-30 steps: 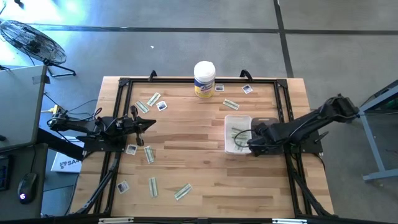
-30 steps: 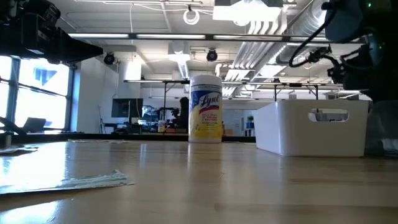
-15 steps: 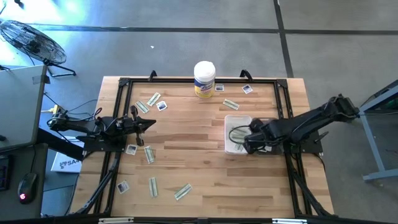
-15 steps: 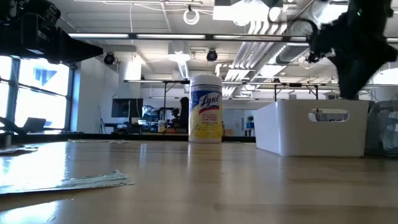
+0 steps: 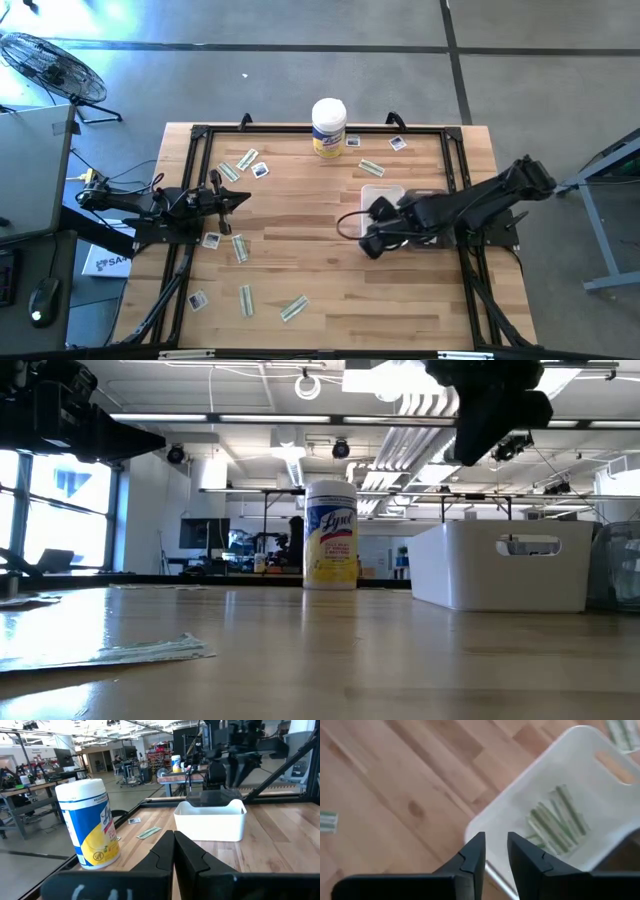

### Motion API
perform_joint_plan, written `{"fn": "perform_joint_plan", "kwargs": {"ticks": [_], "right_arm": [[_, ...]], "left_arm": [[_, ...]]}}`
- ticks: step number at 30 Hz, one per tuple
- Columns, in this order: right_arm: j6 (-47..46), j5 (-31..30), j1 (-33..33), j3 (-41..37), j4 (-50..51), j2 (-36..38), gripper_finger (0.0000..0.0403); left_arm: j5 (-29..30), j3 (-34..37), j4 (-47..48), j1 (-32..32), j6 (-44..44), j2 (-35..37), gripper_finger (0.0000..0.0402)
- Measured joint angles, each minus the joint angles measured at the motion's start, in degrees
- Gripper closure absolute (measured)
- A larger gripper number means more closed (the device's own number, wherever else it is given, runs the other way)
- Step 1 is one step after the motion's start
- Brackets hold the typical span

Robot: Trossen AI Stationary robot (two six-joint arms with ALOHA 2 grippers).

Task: Pick & Place First Aid Supplies
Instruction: Put the green bandage pack into the white bin

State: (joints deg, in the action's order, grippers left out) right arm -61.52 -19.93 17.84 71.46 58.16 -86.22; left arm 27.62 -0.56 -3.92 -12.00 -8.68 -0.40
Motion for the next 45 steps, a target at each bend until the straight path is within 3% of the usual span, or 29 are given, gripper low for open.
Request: {"fn": "perform_joint_plan", "kwargs": {"ticks": [6, 14, 24, 30, 36, 41, 45], "right_arm": [[5.1, 2.3, 0.0, 2.0, -10.1, -3.9, 0.0329], [19.1, -1.9, 2.1, 1.8, -35.3, -10.7, 0.033], [31.4, 1.4, 7.4, 2.6, -65.2, -25.5, 0.033], [34.4, 2.1, 10.3, 12.1, -64.7, -35.9, 0.033], [34.1, -0.9, 10.8, 22.6, -49.6, -44.0, 0.033], [27.6, -3.3, 10.2, 23.1, -45.1, -46.0, 0.033], [30.0, -2.3, 10.4, 21.3, -45.3, -46.2, 0.033]], "left_arm": [[0.0, 0.0, 0.0, 0.0, 0.0, 0.0, 0.0401], [0.0, 0.0, 0.0, 0.0, 0.0, 0.0, 0.0401], [0.0, 0.0, 0.0, 0.0, 0.0, 0.0, 0.0401], [0.0, 0.0, 0.0, 0.0, 0.0, 0.0, 0.0401], [0.0, 0.0, 0.0, 0.0, 0.0, 0.0, 0.0401], [0.0, 0.0, 0.0, 0.0, 0.0, 0.0, 0.0401], [0.0, 0.0, 0.0, 0.0, 0.0, 0.0, 0.0401]]}}
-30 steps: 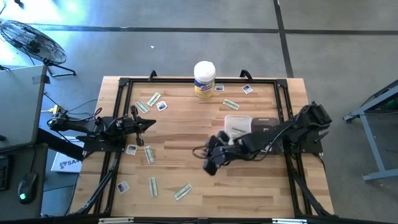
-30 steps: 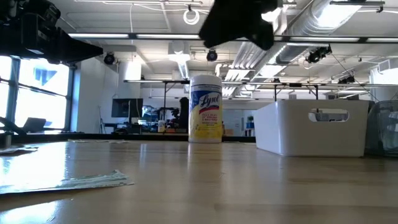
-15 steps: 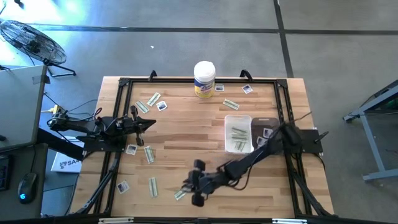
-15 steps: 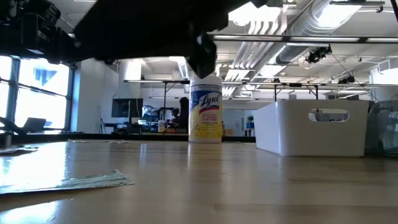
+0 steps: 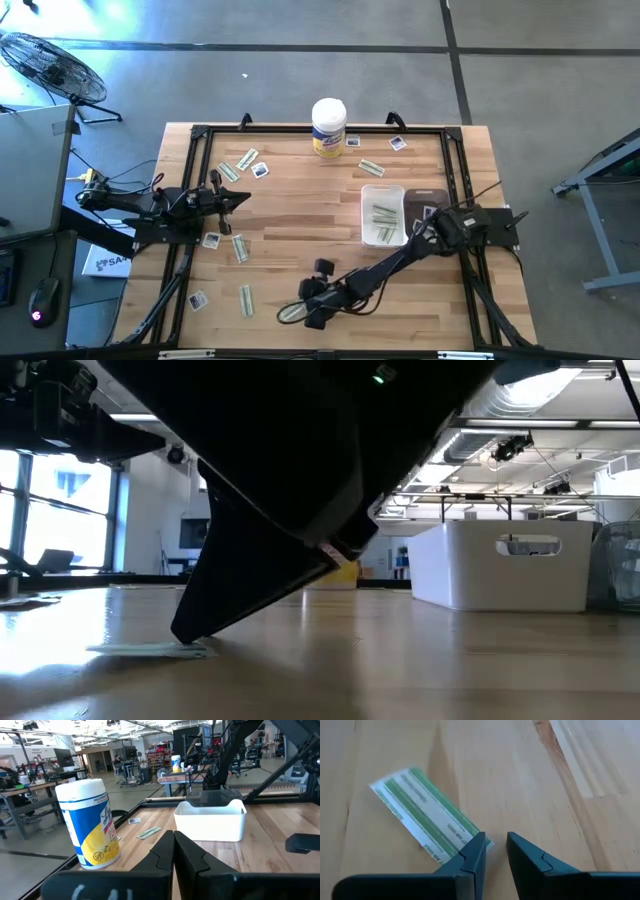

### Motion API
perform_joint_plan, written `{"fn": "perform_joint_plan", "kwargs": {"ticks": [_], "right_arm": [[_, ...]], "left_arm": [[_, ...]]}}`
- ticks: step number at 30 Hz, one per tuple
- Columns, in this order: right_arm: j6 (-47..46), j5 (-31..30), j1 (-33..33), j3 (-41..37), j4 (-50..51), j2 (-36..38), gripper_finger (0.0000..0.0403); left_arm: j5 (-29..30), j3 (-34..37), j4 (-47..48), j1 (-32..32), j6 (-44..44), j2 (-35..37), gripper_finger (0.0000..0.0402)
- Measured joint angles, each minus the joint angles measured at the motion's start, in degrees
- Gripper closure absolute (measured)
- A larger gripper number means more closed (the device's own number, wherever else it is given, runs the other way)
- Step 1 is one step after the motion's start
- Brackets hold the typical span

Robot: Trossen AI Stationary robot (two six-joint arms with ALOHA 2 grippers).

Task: Pick & Place First Aid Supplies
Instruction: Put the green bandage pack into the white bin

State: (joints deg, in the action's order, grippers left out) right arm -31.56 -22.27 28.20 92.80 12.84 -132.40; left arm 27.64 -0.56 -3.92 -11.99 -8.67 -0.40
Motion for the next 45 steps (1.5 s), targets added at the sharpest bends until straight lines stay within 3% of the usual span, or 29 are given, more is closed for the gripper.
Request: {"fn": "perform_joint_plan", "kwargs": {"ticks": [11, 23, 30, 38, 45], "right_arm": [[2.0, -0.1, 0.2, -5.0, -5.6, 0.4, 0.033], [12.8, -2.3, 0.7, 1.2, -3.4, 0.7, 0.033], [17.6, 0.9, 2.6, 5.3, -7.6, 0.8, 0.033], [17.1, 5.3, 5.0, 5.4, -14.2, -0.7, 0.0326], [17.2, 4.9, 5.6, 5.4, -18.9, -3.4, 0.0296]], "left_arm": [[0.0, 0.0, 0.0, 0.0, 0.0, 0.0, 0.0401], [0.0, 0.0, 0.0, 0.0, 0.0, 0.0, 0.0401], [0.0, 0.0, 0.0, 0.0, 0.0, 0.0, 0.0401], [0.0, 0.0, 0.0, 0.0, 0.0, 0.0, 0.0401], [-0.1, 0.0, 0.0, 0.0, 0.0, 0.0, 0.0401]]}}
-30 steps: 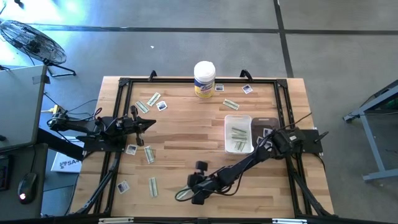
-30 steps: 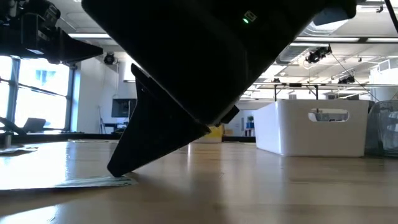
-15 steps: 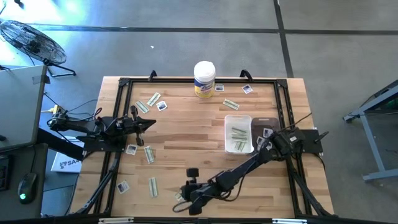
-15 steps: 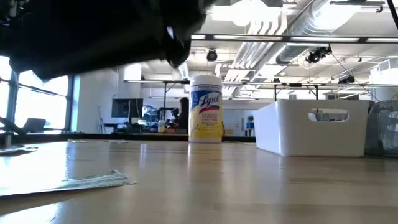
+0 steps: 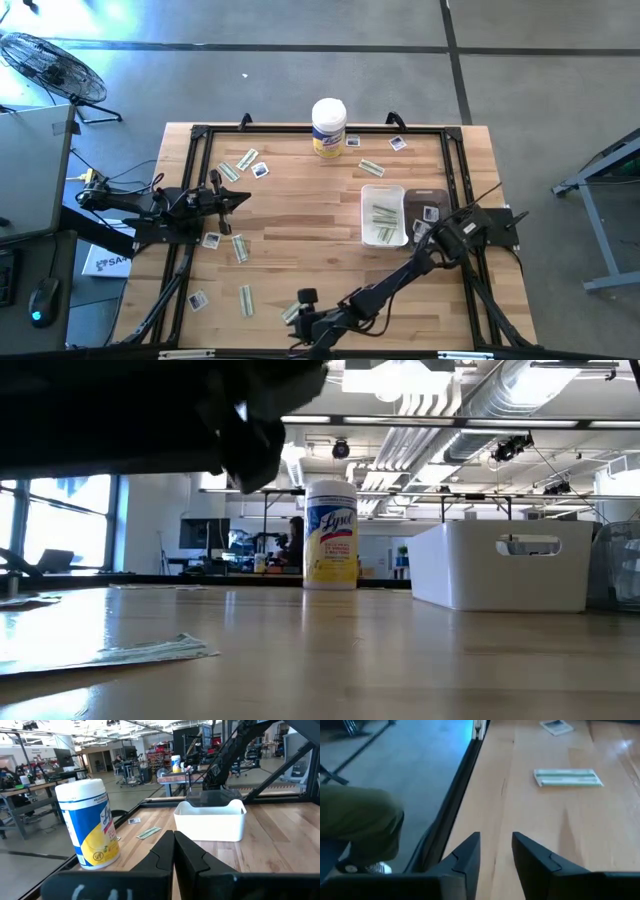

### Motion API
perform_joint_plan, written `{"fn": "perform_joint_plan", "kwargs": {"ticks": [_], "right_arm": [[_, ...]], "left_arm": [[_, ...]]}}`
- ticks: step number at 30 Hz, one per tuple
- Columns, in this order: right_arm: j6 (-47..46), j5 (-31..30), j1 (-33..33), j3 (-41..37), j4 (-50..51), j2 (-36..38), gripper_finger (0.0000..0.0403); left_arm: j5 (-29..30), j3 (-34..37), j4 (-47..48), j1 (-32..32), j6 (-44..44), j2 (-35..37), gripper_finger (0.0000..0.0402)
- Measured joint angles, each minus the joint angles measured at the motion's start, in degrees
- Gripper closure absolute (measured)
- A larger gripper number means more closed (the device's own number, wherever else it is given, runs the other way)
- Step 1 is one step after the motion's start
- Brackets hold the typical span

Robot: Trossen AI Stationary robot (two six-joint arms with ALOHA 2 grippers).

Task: Pick & Place First Aid Supplies
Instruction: Put the green bandage pack into the white bin

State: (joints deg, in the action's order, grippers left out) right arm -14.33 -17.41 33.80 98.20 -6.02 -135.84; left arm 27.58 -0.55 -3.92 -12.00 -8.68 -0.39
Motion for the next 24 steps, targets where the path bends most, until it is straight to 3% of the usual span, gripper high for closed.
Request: {"fn": "perform_joint_plan", "kwargs": {"ticks": [5, 11, 24], "right_arm": [[2.2, 0.2, -0.4, 0.1, -1.2, -1.5, 0.0262], [2.8, 6.9, -2.9, 0.2, -2.6, -3.2, 0.0235], [5.0, 14.3, -6.4, -0.1, -1.1, -3.6, 0.0254]], "left_arm": [[0.0, 0.0, 0.0, 0.0, 0.0, 0.0, 0.0401], [0.0, 0.0, 0.0, 0.0, 0.0, 0.0, 0.0401], [0.0, 0.0, 0.0, 0.0, 0.0, 0.0, 0.0401]]}}
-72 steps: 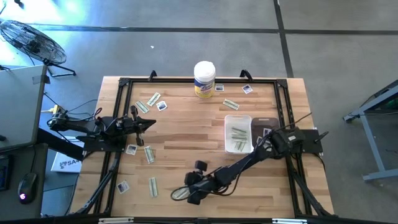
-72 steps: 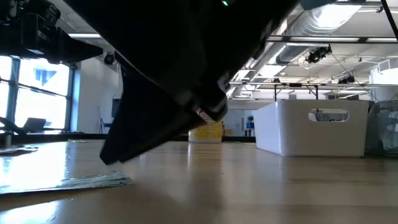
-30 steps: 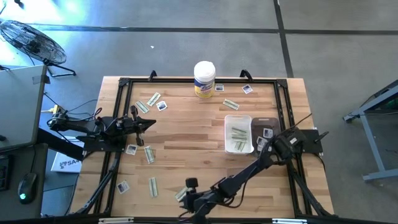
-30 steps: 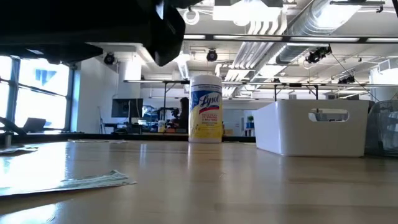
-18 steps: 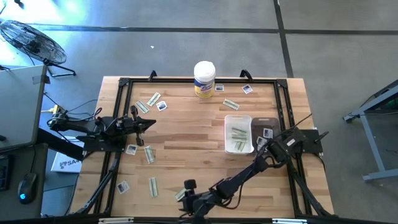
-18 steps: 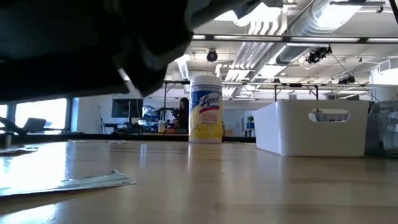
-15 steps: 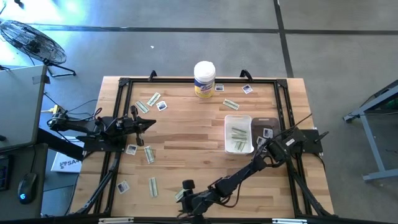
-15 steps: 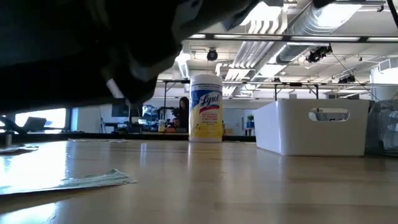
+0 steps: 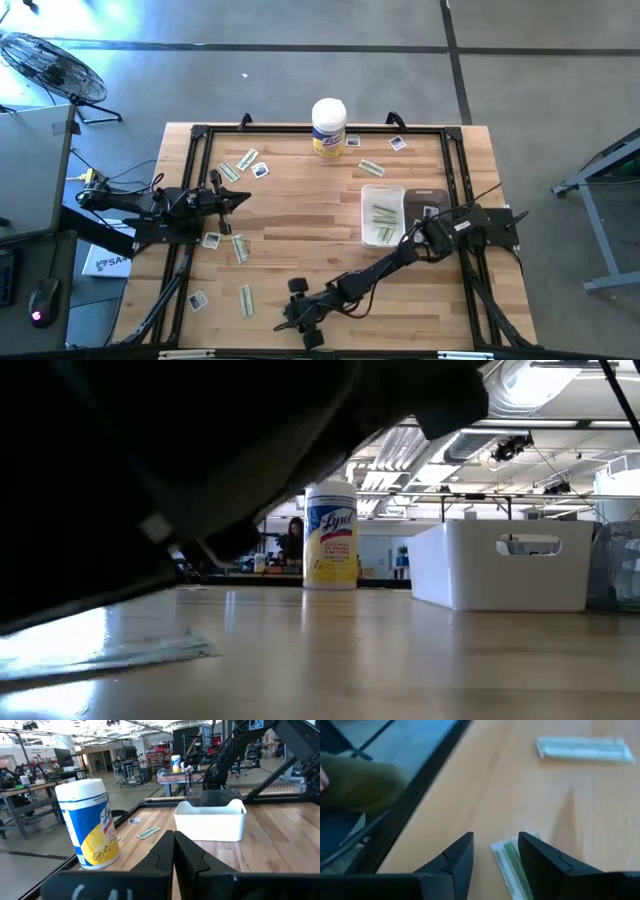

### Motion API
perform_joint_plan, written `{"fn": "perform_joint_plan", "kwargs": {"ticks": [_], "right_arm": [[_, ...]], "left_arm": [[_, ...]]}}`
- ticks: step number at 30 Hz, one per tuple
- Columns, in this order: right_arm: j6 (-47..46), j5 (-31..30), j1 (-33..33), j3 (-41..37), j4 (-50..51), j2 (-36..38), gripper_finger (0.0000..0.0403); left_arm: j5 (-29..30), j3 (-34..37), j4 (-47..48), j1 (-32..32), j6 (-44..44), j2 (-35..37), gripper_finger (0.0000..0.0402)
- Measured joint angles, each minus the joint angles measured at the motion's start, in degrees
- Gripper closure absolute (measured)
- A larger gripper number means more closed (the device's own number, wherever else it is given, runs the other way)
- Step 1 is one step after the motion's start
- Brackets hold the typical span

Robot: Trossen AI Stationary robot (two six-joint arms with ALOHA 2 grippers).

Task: Pick & Place First Aid Supplies
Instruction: Put the green bandage pack into the white bin

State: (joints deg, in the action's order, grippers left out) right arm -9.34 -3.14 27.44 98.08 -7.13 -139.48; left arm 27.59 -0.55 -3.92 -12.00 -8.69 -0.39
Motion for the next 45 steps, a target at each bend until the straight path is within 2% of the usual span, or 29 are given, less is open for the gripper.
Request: {"fn": "perform_joint_plan", "kwargs": {"ticks": [3, 9, 15, 19, 37, 45], "right_arm": [[4.9, 0.2, -0.1, 0.2, 1.9, 0.2, 0.0256], [8.5, 0.1, -0.2, 0.2, 3.5, 0.3, 0.0257], [7.7, -2.1, -0.7, -0.5, 4.2, 0.4, 0.0259], [3.7, -4.4, -1.3, -0.5, 5.3, 0.5, 0.0265], [1.8, -7.5, -1.8, -0.5, 5.2, 0.5, 0.0378], [0.8, -7.5, -1.8, -0.8, 3.9, 1.8, 0.0402]], "left_arm": [[0.0, 0.0, 0.0, 0.0, 0.0, 0.0, 0.0401], [0.0, 0.0, 0.0, 0.0, 0.0, 0.0, 0.0401], [0.0, 0.0, 0.0, 0.0, 0.0, 0.0, 0.0401], [0.0, 0.0, 0.0, 0.0, 0.0, 0.0, 0.0401], [0.0, 0.0, 0.0, 0.0, 0.0, 0.0, 0.0401], [0.0, 0.0, 0.0, 0.0, 0.0, 0.0, 0.0401]]}}
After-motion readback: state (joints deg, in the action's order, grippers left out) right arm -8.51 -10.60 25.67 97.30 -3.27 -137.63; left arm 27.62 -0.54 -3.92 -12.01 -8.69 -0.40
